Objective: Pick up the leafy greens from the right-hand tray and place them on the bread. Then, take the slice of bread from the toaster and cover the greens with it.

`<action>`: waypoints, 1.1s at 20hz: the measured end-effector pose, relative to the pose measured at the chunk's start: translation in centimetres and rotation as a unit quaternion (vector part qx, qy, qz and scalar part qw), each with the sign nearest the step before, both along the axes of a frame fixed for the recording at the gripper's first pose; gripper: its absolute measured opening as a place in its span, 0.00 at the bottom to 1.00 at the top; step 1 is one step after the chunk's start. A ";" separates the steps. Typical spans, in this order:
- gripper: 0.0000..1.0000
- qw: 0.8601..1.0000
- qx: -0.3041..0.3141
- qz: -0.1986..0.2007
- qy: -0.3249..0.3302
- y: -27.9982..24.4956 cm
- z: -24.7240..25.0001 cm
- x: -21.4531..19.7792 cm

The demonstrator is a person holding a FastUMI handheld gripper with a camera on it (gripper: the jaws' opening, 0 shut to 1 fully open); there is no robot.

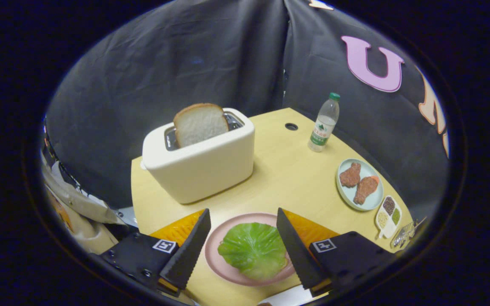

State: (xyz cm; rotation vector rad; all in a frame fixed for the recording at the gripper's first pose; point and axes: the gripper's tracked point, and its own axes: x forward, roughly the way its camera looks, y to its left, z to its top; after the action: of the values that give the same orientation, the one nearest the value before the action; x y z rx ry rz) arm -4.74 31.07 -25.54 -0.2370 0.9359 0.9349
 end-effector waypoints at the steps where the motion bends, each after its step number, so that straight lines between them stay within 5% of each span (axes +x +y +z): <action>1: 0.99 1.000 0.005 0.001 -0.005 0.7 0.8 0.3; 10: 0.99 0.999 0.039 -0.009 -0.003 7.6 5.1 1.1; 22: 0.97 0.990 0.061 -0.096 0.077 13.7 4.9 2.3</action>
State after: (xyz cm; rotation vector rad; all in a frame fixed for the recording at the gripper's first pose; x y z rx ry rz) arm -2.42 44.80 -20.69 0.0307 1.0189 0.8365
